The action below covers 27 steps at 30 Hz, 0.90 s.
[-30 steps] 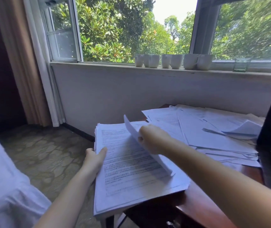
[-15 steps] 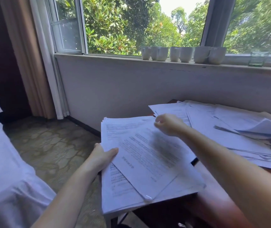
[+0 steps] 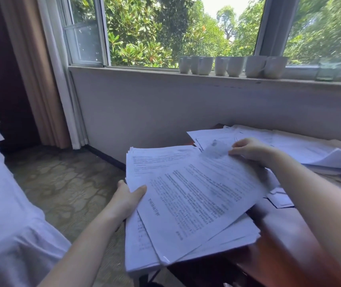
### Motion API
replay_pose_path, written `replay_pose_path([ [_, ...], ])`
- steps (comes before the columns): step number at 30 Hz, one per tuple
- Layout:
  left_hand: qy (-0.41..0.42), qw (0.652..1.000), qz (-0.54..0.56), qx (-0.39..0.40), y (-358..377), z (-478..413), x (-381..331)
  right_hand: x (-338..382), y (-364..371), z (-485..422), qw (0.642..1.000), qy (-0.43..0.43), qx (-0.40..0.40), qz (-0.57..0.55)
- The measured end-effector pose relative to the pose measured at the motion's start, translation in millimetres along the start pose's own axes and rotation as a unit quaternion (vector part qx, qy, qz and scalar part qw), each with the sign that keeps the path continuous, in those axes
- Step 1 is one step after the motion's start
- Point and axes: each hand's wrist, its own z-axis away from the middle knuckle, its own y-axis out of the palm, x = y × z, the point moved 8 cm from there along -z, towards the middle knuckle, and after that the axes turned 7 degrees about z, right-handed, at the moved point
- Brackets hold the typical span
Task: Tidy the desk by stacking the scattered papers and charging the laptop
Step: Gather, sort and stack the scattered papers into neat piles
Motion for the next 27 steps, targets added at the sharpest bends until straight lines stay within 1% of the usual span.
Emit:
replay_pose_path([
  [1,0.003,1.000,0.004,-0.015,1,2,-2,0,-1,2,0.999,-0.010,-0.004,-0.038],
  [3,-0.006,0.999,0.018,-0.042,1,3,-2,-2,-7,6,0.991,-0.018,-0.038,-0.126],
  [4,-0.014,0.998,0.036,-0.052,1,3,-3,-4,-12,7,0.985,-0.018,-0.067,-0.157],
  [7,-0.040,0.994,0.084,-0.051,2,3,-6,-14,-30,12,0.963,0.003,-0.184,-0.195],
  [8,-0.044,0.993,0.097,-0.050,2,5,-7,-18,-33,16,0.954,0.016,-0.212,-0.213],
  [9,-0.045,0.992,0.106,-0.048,2,6,-9,-21,-33,21,0.945,0.028,-0.219,-0.243],
  [10,-0.043,0.992,0.112,-0.049,2,7,-11,-23,-28,25,0.936,0.039,-0.206,-0.282],
  [12,-0.042,0.991,0.120,-0.052,3,10,-13,-19,-12,42,0.924,0.041,-0.153,-0.348],
  [14,-0.039,0.990,0.120,-0.056,4,15,-15,-7,5,67,0.923,0.020,-0.099,-0.370],
  [16,-0.034,0.992,0.111,-0.058,4,20,-18,6,25,95,0.933,-0.004,-0.031,-0.359],
  [19,-0.027,0.994,0.089,-0.059,5,26,-19,25,56,139,0.944,-0.031,0.108,-0.312],
  [20,-0.026,0.995,0.074,-0.060,6,28,-18,29,64,151,0.946,-0.040,0.144,-0.287],
  [21,-0.024,0.996,0.059,-0.058,6,28,-17,30,68,158,0.950,-0.050,0.165,-0.261],
  [22,-0.021,0.997,0.046,-0.058,6,30,-17,30,67,161,0.952,-0.056,0.164,-0.251],
  [23,-0.017,0.997,0.037,-0.059,6,31,-17,30,63,161,0.953,-0.055,0.145,-0.259],
  [25,-0.005,0.998,0.023,-0.060,5,32,-18,22,45,150,0.951,-0.019,0.073,-0.300],
  [27,0.003,0.998,0.022,-0.057,5,34,-19,12,28,136,0.958,0.013,0.005,-0.287],
])
